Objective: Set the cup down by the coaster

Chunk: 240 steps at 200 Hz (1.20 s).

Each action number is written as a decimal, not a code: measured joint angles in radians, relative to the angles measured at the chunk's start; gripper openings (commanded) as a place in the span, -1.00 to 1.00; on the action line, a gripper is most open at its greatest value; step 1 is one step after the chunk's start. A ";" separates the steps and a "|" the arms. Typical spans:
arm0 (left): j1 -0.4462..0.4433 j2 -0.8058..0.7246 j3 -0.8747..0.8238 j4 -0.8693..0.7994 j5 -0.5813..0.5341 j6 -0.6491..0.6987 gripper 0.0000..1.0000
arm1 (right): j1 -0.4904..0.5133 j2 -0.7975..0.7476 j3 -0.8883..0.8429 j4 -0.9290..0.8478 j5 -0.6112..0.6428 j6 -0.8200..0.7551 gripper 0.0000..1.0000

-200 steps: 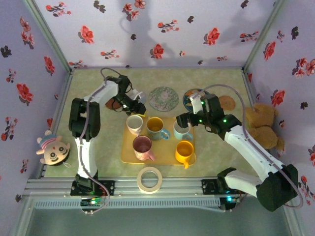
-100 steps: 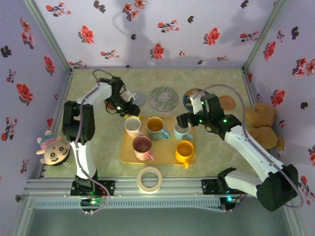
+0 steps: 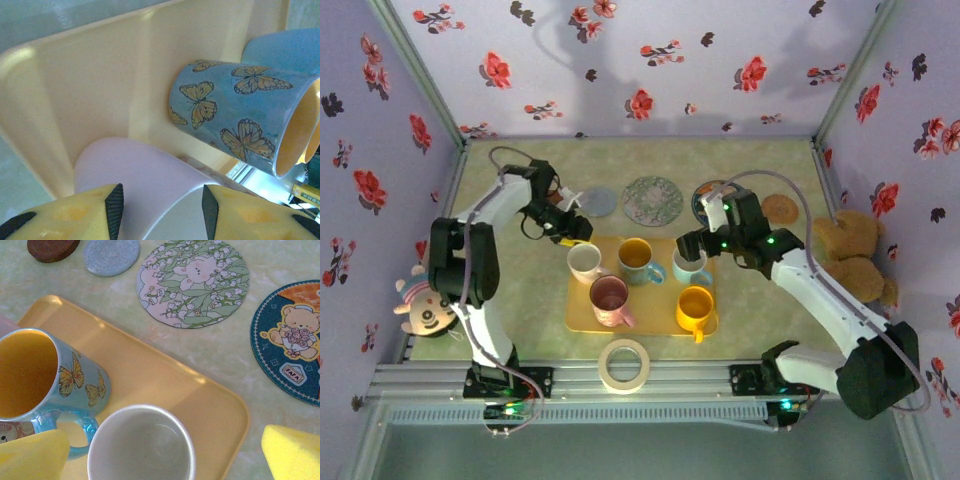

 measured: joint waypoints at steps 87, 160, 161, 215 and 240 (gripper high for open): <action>0.053 -0.237 -0.138 0.060 -0.057 -0.164 -0.38 | 0.007 0.018 0.015 0.000 -0.014 -0.030 0.99; 0.053 -0.497 -0.440 0.167 -0.107 -0.466 -1.00 | 0.010 -0.016 -0.011 0.008 -0.022 -0.032 0.99; 0.053 -0.499 -0.443 0.168 -0.107 -0.468 -1.00 | 0.010 -0.017 -0.011 0.008 -0.022 -0.032 0.99; 0.047 -0.613 -0.616 0.261 -0.104 -0.612 -1.00 | 0.010 -0.035 -0.023 0.016 -0.021 -0.032 0.99; 0.035 -0.621 -0.683 0.347 -0.095 -0.674 -1.00 | 0.010 -0.035 -0.030 0.019 -0.021 -0.032 0.99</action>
